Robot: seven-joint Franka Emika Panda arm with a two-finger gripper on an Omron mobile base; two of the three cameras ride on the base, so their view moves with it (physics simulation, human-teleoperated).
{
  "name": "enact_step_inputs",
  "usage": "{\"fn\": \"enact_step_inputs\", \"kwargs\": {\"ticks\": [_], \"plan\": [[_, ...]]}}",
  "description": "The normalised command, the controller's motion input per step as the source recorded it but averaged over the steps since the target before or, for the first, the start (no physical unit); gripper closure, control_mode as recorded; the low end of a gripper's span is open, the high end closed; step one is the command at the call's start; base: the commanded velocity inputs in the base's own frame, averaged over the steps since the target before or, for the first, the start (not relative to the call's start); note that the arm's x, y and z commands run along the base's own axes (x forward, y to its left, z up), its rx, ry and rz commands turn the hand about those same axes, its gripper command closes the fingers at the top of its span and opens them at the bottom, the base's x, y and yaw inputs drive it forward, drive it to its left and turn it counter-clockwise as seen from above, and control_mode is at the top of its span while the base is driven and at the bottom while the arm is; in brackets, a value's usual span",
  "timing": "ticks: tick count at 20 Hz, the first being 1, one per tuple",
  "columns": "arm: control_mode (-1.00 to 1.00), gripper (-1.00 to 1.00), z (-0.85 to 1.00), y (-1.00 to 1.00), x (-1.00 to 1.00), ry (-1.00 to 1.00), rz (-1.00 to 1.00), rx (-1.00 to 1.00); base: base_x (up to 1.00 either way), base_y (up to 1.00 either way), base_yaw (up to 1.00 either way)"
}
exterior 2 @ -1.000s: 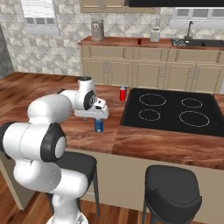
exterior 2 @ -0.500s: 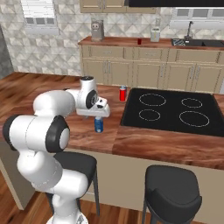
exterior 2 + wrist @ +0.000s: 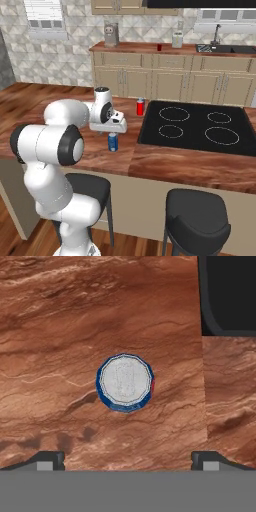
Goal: Four empty soda cans are scattered around the kitchen. Gather all the cans and cluster them next to the stove for recycling.
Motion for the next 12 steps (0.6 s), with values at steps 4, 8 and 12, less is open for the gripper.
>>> {"fn": "enact_step_inputs", "kwargs": {"ticks": [4,8,12], "plan": [[-1.00,-1.00,-0.16,0.00,0.21,0.00,0.00,0.00,0.00,0.00,0.00],[-1.00,-1.00,-0.12,0.00,0.17,0.00,0.00,0.00,0.00,0.00,0.00],[-1.00,-1.00,-0.14,0.00,0.16,0.00,0.00,0.00,0.00,0.00,0.00]]}}
